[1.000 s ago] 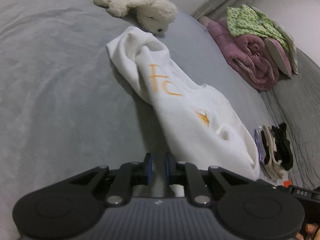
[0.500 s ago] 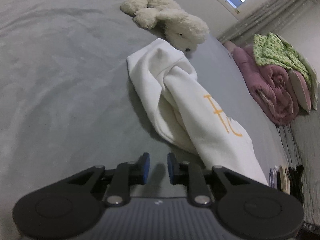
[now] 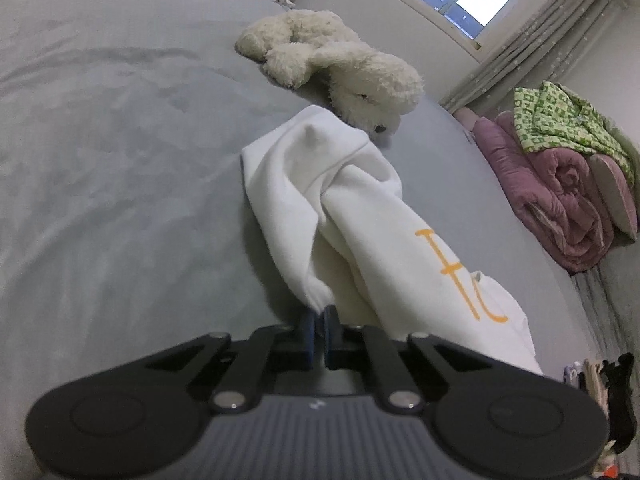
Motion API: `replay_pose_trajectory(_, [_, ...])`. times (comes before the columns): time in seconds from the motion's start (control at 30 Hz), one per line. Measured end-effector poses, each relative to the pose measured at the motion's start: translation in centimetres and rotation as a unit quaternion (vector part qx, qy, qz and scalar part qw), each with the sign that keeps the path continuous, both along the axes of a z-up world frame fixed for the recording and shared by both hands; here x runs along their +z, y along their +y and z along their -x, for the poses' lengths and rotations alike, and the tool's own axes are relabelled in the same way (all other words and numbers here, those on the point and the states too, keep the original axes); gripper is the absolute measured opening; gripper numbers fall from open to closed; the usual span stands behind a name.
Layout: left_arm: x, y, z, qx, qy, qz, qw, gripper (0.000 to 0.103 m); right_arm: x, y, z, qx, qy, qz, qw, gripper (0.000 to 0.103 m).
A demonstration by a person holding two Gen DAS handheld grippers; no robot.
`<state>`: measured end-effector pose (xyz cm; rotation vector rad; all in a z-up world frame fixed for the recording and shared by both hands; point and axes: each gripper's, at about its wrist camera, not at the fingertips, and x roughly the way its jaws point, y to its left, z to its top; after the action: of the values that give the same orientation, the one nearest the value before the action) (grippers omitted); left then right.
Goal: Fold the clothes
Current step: 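Grasp the sleeve with the left gripper while the right gripper holds the hem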
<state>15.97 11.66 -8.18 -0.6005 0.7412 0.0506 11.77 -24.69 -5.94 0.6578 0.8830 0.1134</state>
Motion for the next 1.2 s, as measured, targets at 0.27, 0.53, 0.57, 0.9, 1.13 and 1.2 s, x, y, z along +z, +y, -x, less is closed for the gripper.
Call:
replay_pose_trajectory(0.27, [2.6, 0.4, -0.3, -0.009, -0.009, -0.036, 0.9993, 0.003, 0.3, 0.1, 0.2, 0.004, -0.006, -0.001, 1.0, 0.002])
replay_pose_trajectory(0.53, [6.8, 2.2, -0.9, 0.005, -0.028, -0.11, 0.9935, 0.003, 0.5, 0.1, 0.4, 0.011, -0.007, -0.005, 1.0, 0.002])
replay_pose_trajectory(0.57, [7.2, 2.5, -1.0, 0.011, -0.03, -0.116, 0.9927, 0.003, 0.4, 0.1, 0.3, 0.012, -0.008, -0.005, 1.0, 0.002])
replay_pose_trajectory(0.9, [12.0, 6.6, -2.7, 0.063, -0.061, -0.196, 0.9767, 0.003, 0.7, 0.4, 0.5, 0.035, -0.012, -0.001, 0.999, 0.002])
replay_pose_trajectory(1.13, [12.4, 7.8, -4.1, 0.075, -0.064, -0.235, 0.9669, 0.003, 0.7, 1.3, 0.6, 0.054, -0.01, 0.013, 0.998, 0.002])
replay_pose_trajectory(1.2, [11.6, 8.2, -4.7, 0.075, -0.048, -0.245, 0.9654, 0.003, 0.6, 1.5, 0.6, 0.057, -0.009, 0.018, 0.998, 0.002])
